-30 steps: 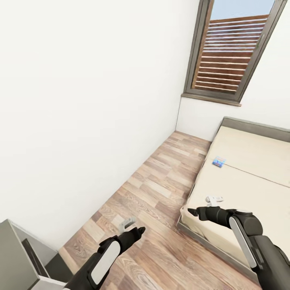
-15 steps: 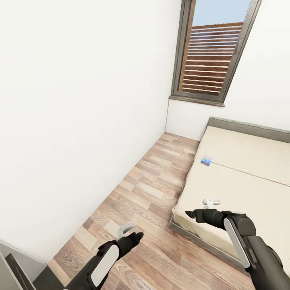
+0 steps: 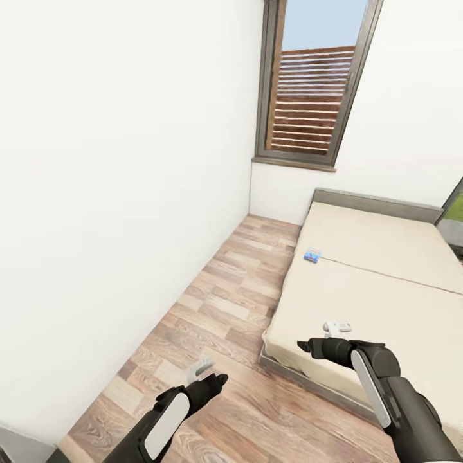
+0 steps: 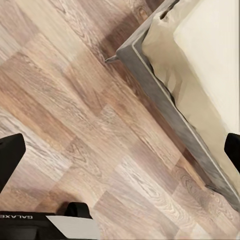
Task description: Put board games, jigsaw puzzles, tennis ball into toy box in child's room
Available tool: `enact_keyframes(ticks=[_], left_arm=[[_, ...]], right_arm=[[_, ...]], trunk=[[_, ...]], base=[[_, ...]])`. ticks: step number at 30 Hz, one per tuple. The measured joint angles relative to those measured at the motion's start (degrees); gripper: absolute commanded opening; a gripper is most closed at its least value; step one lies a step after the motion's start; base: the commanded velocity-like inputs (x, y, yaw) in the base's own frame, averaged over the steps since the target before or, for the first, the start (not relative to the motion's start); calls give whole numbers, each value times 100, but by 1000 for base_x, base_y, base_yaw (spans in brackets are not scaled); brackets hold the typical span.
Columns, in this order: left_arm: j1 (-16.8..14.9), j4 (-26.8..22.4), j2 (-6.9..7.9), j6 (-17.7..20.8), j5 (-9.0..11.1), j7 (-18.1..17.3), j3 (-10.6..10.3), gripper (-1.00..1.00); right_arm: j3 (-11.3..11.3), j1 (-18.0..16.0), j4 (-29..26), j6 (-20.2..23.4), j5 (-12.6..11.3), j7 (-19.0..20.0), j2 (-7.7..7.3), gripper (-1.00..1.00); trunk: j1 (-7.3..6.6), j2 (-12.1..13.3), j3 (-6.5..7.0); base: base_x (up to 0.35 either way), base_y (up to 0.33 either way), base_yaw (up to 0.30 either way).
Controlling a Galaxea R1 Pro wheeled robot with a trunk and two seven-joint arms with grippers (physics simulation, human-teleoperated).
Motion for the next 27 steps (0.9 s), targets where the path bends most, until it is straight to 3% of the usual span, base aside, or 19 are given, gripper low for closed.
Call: enact_keyframes(ticks=[17,27], left_arm=[[2,9,0,-4,19,0,9,100],[2,10,-3,-7,21,0,12,100]], right_arm=[[34,14,36,1,-8,-49,33,100],[297,28,41,-7,-3,-64,48,100]], trunk=[[0,0,134],[0,0,215]], base=[[0,0,-179],[0,0,-168]])
